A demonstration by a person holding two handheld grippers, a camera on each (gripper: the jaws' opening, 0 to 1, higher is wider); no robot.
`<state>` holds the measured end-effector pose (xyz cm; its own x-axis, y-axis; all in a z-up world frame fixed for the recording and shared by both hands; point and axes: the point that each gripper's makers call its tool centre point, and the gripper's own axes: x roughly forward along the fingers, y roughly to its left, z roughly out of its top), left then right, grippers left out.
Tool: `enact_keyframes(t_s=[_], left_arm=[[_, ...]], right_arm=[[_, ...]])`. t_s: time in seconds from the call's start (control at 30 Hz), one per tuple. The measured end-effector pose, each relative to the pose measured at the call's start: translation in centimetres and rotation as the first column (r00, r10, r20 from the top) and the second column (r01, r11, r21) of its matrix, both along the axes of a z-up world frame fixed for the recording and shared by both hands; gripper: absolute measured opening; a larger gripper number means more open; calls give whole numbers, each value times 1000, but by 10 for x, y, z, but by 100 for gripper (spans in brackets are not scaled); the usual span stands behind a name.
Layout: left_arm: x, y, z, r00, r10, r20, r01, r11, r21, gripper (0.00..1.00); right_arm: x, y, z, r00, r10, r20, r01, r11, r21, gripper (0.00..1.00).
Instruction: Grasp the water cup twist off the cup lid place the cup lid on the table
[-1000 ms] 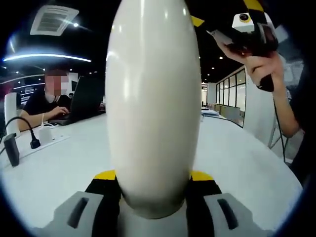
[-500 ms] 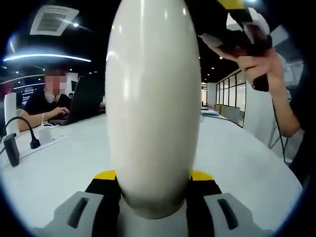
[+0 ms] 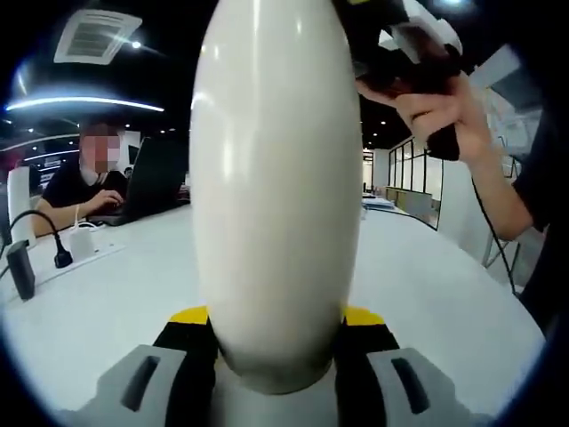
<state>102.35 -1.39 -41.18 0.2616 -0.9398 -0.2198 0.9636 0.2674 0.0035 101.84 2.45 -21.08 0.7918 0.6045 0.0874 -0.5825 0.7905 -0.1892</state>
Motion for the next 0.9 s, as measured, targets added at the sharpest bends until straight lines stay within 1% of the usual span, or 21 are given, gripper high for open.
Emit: enact_keyframes(t_s=[0.1,0.17,0.2,0.27,0.33,0.4,0.47,0.5,0.53,0.57,0.6,0.63,0.67,0.73,0.8,0.87,0.9], left_arm=[[0,0,0,1000,0,0,0,1000,0,54],[-1,0,0,1000,-1,0,1,1000,0,54],[-1,0,0,1000,-1,0,1,1000,0,54],[-1,1,0,1000,-1,0,1,1000,0,54],[-1,1,0,1000,0,0,0,1000,0,54],[-1,1,0,1000,0,0,0,1000,0,54],[-2,1,0,1000,0,0,0,1000,0,54],[-2,1,0,1000,0,0,0,1000,0,54],[-2,1,0,1000,0,0,0,1000,0,54],[-2,1,0,1000,0,0,0,1000,0,54],[-2,1,0,1000,0,0,0,1000,0,54],[-2,1,0,1000,0,0,0,1000,0,54],[-2,1,0,1000,0,0,0,1000,0,54],[-2,0,0,1000,0,0,0,1000,1,54],[-2,0,0,1000,-1,0,1,1000,1,54],[-3,0,0,1000,-2,0,2,1000,1,54],[-3,0,0,1000,-3,0,3,1000,1,54]], right_arm=[[-2,3,1,994,106,16,-107,994,18,45],[-2,2,1,987,160,12,-161,987,30,45],[-2,2,1,982,189,9,-189,981,40,45],[-2,2,1,966,259,0,-259,964,59,45],[-2,3,1,940,341,-14,-339,938,72,45],[-3,4,1,914,406,-19,-404,912,74,45],[-3,4,0,884,468,-28,-463,881,92,45],[-3,4,0,874,484,-34,-479,872,103,45],[-2,4,0,860,508,-44,-500,857,124,45],[-1,4,-1,842,536,-60,-522,838,160,45],[-1,4,-2,832,551,-69,-534,827,174,45],[-1,4,-3,813,578,-74,-559,809,179,45],[0,3,-3,808,585,-74,-568,806,166,45],[-1,4,-3,787,610,-87,-594,789,157,45],[-2,6,-3,773,627,-100,-612,778,145,45],[-4,7,-4,752,650,-113,-637,760,132,45],[-4,7,-4,746,656,-115,-643,755,131,45]])
